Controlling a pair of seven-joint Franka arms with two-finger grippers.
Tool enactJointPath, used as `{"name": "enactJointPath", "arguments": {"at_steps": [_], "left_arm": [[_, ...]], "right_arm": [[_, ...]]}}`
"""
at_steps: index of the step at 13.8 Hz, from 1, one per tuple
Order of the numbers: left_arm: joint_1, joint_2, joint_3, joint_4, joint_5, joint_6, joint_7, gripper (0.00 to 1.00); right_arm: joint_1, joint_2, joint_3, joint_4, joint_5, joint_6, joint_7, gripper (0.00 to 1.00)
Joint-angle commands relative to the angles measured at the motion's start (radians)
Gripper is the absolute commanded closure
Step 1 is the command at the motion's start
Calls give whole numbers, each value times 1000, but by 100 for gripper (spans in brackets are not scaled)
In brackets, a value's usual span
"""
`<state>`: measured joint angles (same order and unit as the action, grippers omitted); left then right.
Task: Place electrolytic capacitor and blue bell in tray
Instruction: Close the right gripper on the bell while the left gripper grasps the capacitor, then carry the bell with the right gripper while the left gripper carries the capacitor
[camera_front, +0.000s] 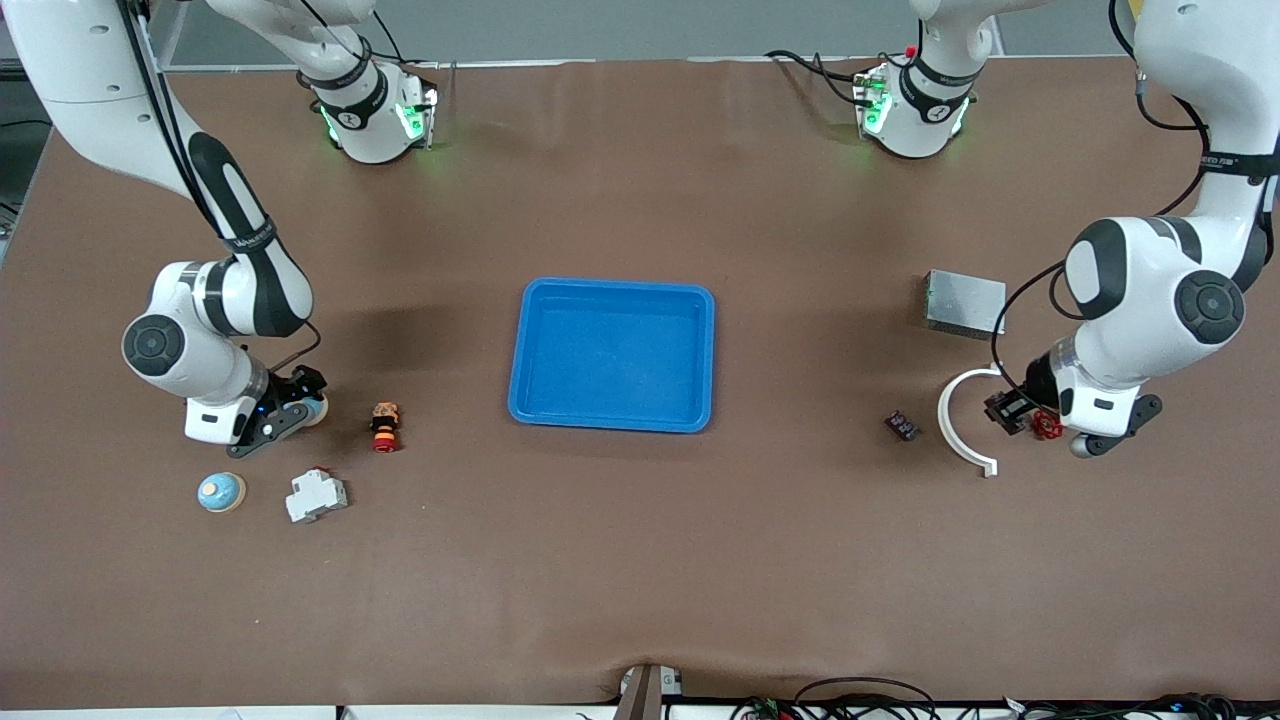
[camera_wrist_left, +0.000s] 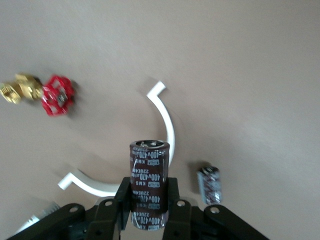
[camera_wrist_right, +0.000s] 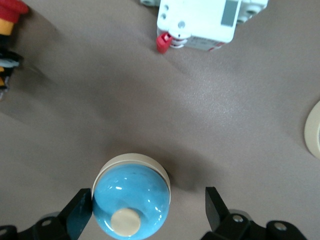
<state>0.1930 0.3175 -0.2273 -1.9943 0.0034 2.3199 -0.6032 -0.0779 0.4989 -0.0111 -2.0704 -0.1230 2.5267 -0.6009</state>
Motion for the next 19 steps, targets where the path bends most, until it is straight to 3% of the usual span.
{"name": "enactJointPath", "arguments": {"at_steps": [1, 6, 9, 12, 14, 16, 19], "left_arm": [[-1, -14, -58, 23, 10, -45, -107, 100], [-21, 14, -171, 58, 10, -48, -194, 100], [-99, 44, -173, 87, 10, -62, -298, 100], [-156, 77, -173, 129, 10, -62, -375, 100], [-196, 95, -172, 150, 10, -62, -406, 100], [-233, 129, -172, 187, 10, -62, -444, 100], [-265, 153, -172, 213, 12, -57, -458, 100]], "right_arm": [[-22, -2, 14, -7, -3, -12, 6, 0], [-16, 10, 14, -5, 0, -11, 6, 0], [-11, 10, 14, -4, 3, -12, 6, 50], [-10, 10, 16, -4, 3, -12, 6, 81], [-10, 4, 17, -2, 5, -32, 6, 84], [-5, -46, 42, 32, 8, -180, 33, 85], [38, -138, 92, 62, 26, -371, 295, 83]]}}
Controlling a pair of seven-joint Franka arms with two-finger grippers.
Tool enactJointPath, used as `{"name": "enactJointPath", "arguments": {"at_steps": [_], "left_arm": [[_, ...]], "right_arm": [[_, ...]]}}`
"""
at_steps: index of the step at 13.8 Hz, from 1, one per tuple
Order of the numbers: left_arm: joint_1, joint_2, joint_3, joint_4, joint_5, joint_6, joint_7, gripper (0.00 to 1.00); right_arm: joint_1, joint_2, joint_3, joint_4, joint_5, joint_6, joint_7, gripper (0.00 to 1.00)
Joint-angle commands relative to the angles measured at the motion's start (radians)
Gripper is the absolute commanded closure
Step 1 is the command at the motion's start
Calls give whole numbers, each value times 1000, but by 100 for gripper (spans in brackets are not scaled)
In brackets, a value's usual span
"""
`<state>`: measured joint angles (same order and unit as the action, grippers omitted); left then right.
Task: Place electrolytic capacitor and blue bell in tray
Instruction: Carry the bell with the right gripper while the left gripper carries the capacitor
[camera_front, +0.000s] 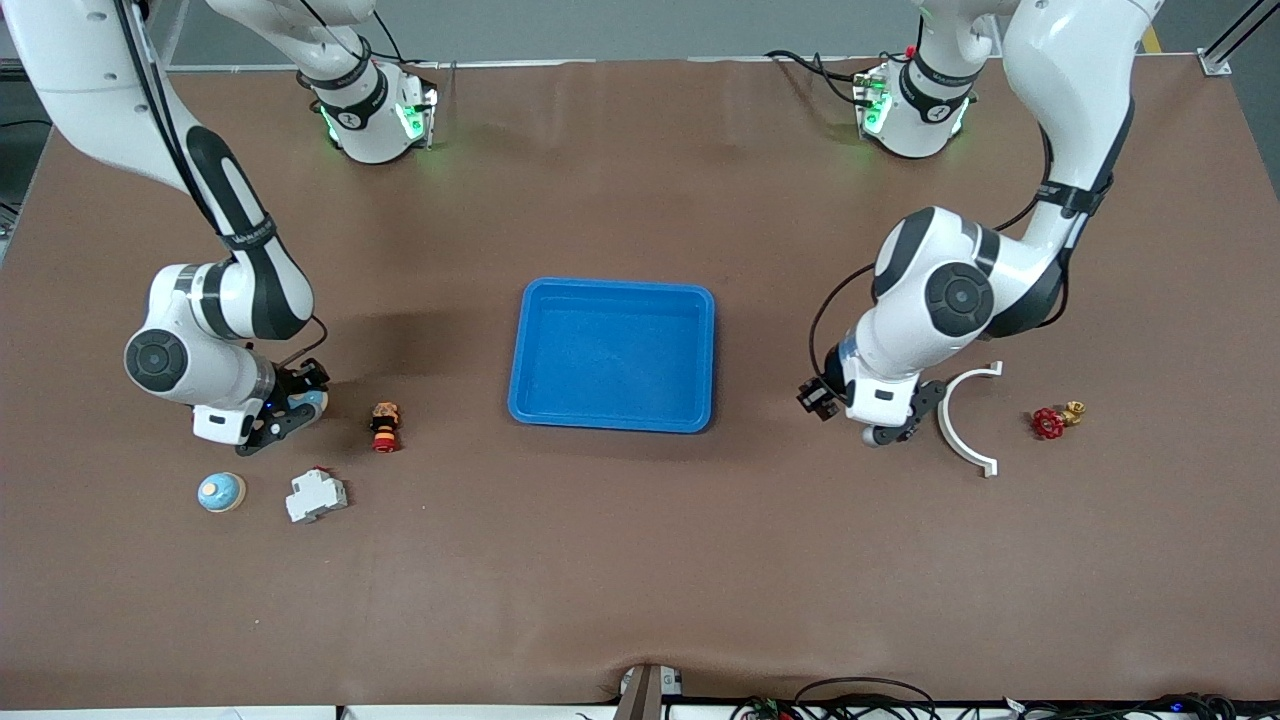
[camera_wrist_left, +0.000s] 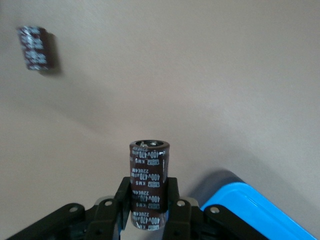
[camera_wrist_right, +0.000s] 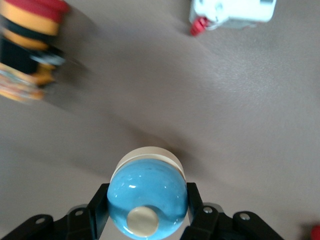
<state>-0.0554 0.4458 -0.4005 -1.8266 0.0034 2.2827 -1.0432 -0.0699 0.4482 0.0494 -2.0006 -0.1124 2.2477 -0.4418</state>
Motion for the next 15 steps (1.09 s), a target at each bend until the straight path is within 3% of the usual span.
{"name": "enactJointPath", "arguments": {"at_steps": [1, 5, 10, 15], "left_arm": [[-30, 30, 2, 52, 12, -22, -20, 100], [-47, 39, 2, 73, 12, -22, -40, 100], [-64, 60, 6, 62, 36, -23, -54, 100], [-83, 73, 2, 30, 111, -11, -23, 100]], "right_arm": [[56, -109, 46, -7, 19, -124, 220, 83], [194, -163, 63, -6, 106, -198, 548, 84], [373, -157, 60, 14, 261, -185, 852, 86], [530, -105, 60, 37, 278, -68, 1103, 87]]}}
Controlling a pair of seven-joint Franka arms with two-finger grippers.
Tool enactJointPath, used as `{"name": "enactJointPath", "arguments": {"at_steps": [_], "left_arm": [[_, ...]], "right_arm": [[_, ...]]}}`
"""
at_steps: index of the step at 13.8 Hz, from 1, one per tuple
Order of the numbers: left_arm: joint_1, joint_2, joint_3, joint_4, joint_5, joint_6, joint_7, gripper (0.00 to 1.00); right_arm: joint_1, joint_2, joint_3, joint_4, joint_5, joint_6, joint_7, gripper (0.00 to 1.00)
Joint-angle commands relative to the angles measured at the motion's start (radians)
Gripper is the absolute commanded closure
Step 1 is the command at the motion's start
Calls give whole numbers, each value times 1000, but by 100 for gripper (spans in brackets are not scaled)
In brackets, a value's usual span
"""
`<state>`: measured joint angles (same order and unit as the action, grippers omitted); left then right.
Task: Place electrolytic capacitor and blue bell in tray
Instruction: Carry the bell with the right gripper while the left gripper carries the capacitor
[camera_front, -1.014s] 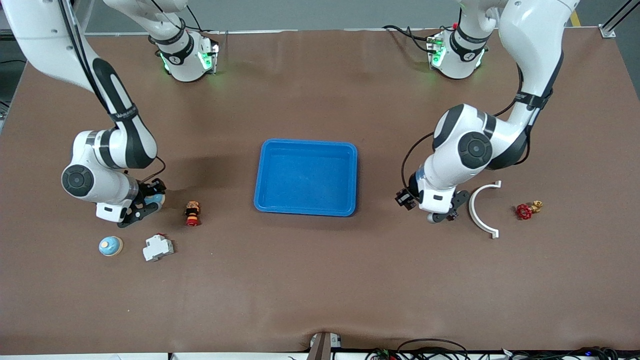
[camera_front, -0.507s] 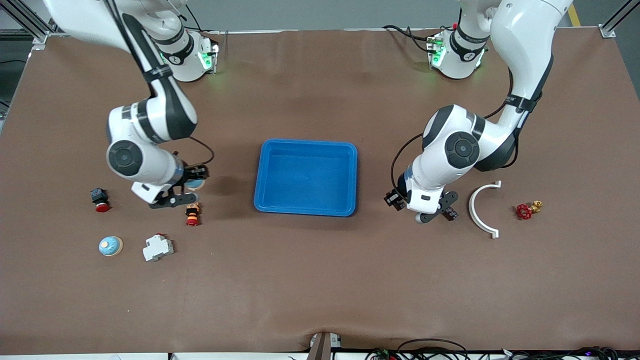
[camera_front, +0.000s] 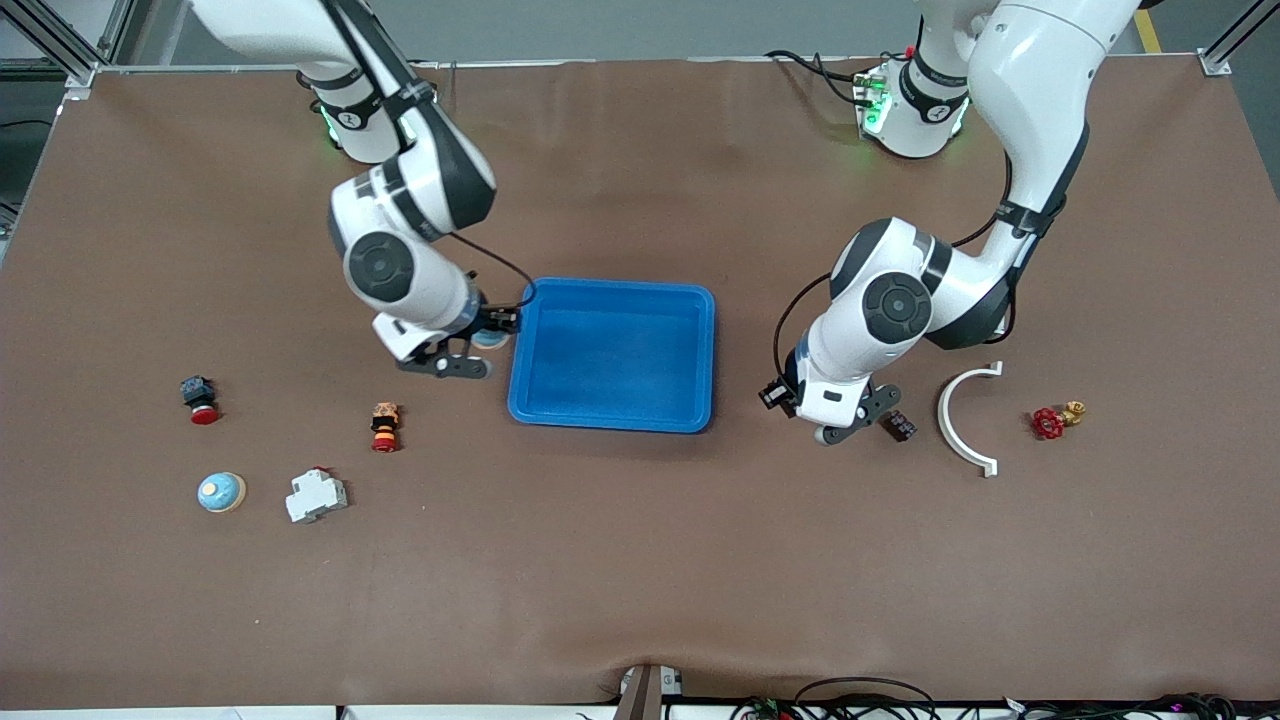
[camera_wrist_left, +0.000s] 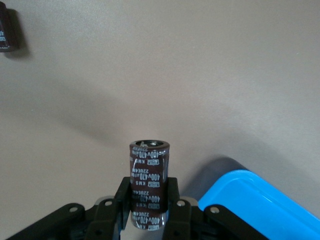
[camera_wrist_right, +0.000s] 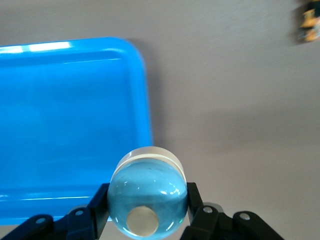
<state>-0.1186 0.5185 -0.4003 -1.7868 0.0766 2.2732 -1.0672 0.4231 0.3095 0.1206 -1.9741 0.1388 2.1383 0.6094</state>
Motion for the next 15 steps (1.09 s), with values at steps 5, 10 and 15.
{"name": "enactJointPath", "arguments": {"at_steps": [5, 10, 15], "left_arm": [[-64, 37, 0, -25, 147, 63, 49, 100], [-105, 106, 1, -26, 149, 187, 41, 100], [-98, 123, 1, -52, 253, 190, 41, 100]], "right_arm": [[134, 71, -13, -64, 56, 205, 138, 87], [160, 76, -12, -127, 56, 269, 156, 89], [161, 118, -13, -127, 56, 325, 156, 89]]}}
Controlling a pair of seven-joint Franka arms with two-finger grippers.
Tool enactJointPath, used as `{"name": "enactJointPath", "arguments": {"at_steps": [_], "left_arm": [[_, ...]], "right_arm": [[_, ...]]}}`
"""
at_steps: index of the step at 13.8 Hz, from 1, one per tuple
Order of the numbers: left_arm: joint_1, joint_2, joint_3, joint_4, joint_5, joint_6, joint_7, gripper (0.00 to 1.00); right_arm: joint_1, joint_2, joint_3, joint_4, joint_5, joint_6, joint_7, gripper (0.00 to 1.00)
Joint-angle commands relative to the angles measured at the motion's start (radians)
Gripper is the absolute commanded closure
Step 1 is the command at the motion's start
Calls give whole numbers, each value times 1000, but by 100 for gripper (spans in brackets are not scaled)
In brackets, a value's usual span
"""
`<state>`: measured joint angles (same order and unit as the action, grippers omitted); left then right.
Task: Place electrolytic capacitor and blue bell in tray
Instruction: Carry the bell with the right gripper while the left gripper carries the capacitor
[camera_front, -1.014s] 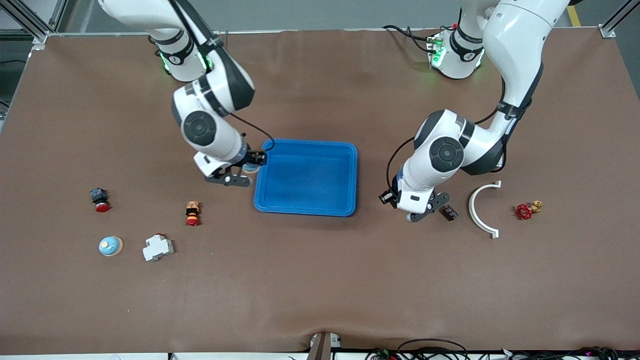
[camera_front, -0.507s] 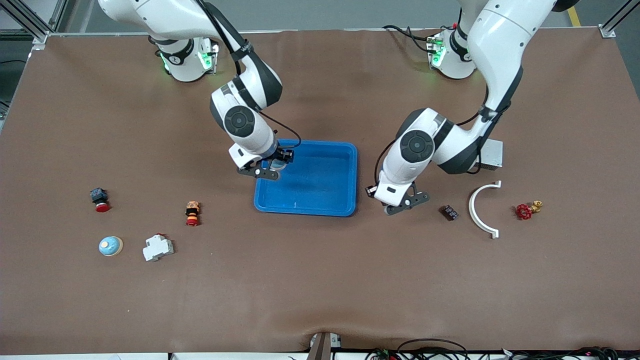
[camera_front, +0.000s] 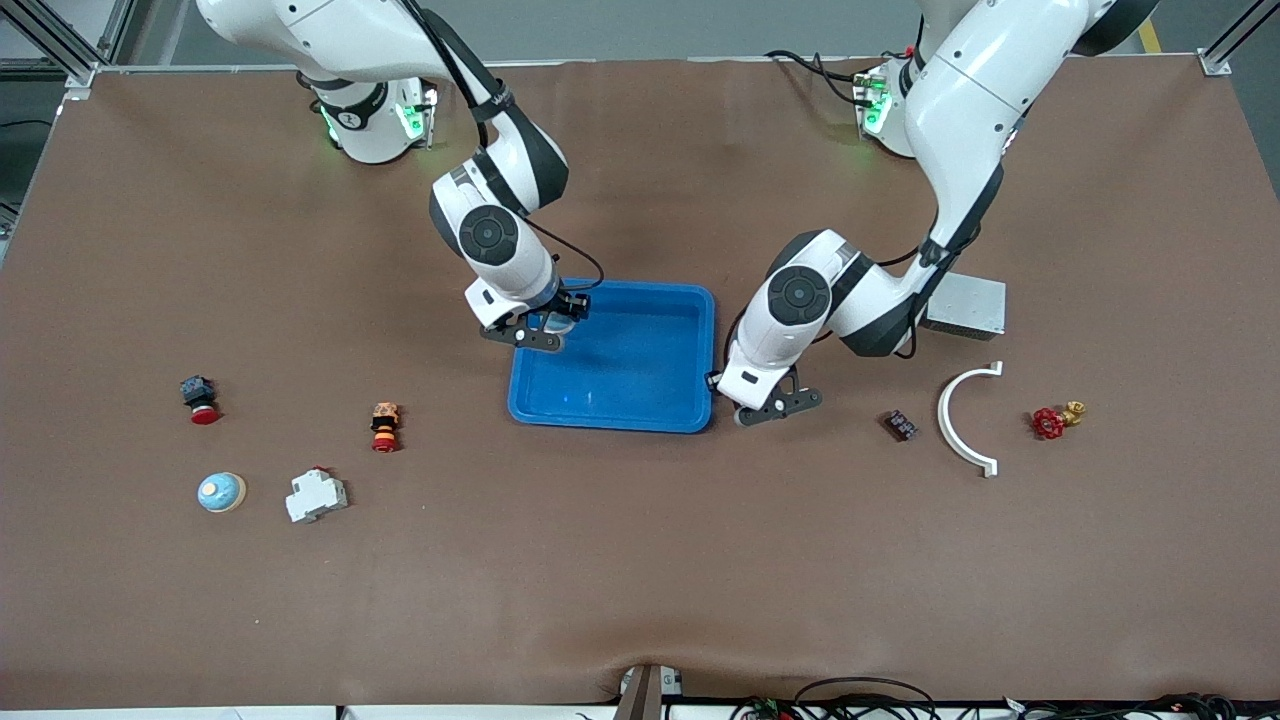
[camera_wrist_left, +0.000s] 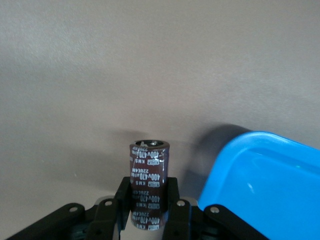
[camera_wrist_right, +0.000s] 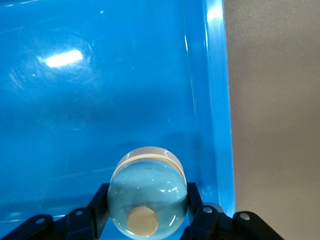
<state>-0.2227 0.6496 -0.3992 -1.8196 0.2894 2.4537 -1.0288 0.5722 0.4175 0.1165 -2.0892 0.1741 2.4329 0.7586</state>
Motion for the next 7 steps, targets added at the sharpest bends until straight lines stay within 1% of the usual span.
{"name": "enactJointPath", "arguments": {"at_steps": [1, 4, 7], "left_arm": [[6, -8, 0, -27, 43, 10, 4, 100], [14, -18, 0, -65, 101, 4, 3, 100], [16, -28, 0, -83, 111, -2, -14, 100]], "right_arm": [[12, 17, -9, -12, 21, 37, 7, 89], [18, 33, -9, -11, 21, 40, 7, 88], [20, 46, -8, -11, 21, 58, 8, 86]]}}
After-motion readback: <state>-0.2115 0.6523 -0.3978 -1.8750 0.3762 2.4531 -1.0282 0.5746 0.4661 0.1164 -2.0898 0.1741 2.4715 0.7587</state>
